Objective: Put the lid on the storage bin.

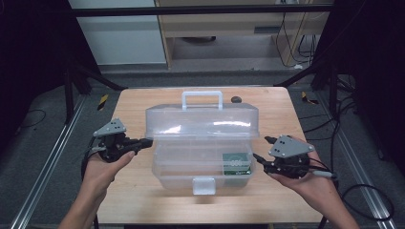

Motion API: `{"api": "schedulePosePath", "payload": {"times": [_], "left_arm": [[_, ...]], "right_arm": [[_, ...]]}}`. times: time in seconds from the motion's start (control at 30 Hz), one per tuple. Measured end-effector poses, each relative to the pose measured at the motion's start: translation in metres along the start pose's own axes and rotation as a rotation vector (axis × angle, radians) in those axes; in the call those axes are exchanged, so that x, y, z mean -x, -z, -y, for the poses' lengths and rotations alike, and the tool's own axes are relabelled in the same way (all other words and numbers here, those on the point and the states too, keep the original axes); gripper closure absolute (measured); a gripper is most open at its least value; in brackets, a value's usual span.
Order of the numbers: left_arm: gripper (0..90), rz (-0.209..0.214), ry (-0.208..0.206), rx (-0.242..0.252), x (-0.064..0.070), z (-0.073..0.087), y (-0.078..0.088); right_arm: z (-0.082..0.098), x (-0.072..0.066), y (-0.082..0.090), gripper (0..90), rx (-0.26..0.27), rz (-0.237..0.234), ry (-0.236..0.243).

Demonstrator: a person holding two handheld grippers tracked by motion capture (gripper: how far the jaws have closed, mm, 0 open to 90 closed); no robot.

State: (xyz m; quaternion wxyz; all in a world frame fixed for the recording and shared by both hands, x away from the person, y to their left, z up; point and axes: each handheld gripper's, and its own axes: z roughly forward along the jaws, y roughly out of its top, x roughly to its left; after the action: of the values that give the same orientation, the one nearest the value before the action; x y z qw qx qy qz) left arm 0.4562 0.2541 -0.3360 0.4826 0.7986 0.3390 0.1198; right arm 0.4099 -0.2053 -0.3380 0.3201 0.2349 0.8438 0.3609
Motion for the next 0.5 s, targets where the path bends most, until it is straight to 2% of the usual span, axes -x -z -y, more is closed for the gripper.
{"api": "schedulePosePath", "payload": {"times": [0.37, 0.5], "left_arm": [[90.0, 0.005, -0.004, -0.003, 0.002, 0.006, 0.000], [90.0, 0.004, -0.003, -0.003, 0.003, 0.008, 0.000]], "right_arm": [[0.015, 0.012, 0.000, 40.4, -0.024, 0.037, -0.051], [0.024, 0.019, -0.002, 32.1, -0.037, 0.072, -0.108]]}}
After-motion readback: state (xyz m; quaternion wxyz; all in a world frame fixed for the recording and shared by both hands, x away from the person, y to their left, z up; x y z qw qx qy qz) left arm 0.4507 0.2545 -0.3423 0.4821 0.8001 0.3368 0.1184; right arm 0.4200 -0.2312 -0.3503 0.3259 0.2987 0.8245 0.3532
